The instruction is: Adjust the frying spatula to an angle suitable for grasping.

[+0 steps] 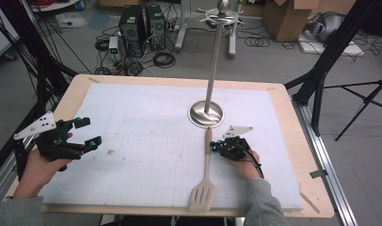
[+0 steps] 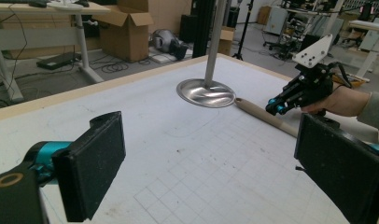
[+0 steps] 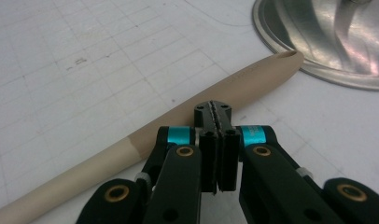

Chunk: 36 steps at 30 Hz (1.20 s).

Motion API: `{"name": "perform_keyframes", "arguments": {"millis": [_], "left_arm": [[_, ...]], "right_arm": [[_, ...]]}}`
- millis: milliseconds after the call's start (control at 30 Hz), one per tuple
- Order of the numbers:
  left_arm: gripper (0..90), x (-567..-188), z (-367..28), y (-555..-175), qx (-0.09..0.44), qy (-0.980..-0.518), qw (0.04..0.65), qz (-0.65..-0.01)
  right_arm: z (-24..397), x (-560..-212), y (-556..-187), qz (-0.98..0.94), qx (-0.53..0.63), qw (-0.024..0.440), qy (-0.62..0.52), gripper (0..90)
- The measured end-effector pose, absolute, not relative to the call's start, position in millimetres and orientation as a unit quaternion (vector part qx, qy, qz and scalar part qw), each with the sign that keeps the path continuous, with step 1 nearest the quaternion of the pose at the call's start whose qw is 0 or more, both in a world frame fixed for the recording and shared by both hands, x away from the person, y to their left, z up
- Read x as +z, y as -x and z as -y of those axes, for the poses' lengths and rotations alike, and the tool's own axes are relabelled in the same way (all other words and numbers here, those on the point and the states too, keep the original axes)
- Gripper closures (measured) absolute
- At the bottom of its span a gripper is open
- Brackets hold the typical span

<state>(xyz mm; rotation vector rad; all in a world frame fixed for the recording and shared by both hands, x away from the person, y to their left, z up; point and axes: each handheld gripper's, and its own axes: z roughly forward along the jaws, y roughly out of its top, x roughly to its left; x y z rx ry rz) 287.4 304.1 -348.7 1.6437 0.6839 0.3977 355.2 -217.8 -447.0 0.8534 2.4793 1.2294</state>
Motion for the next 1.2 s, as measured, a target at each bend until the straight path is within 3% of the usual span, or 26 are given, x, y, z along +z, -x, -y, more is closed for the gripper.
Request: {"name": "perform_keyframes", "arguments": {"millis": [833, 1200], "left_arm": [[9.3, -353, -305, -286, 0.168, -0.716, 0.606, -0.304], [9.3, -351, -309, -284, 0.170, -0.712, 0.610, -0.305]], "right_arm": [[150, -445, -352, -0.883, 0.407, 0.143, -0.187, 89.7], [159, -429, -344, -0.869, 0.453, 0.090, -0.177, 89.9]]}}
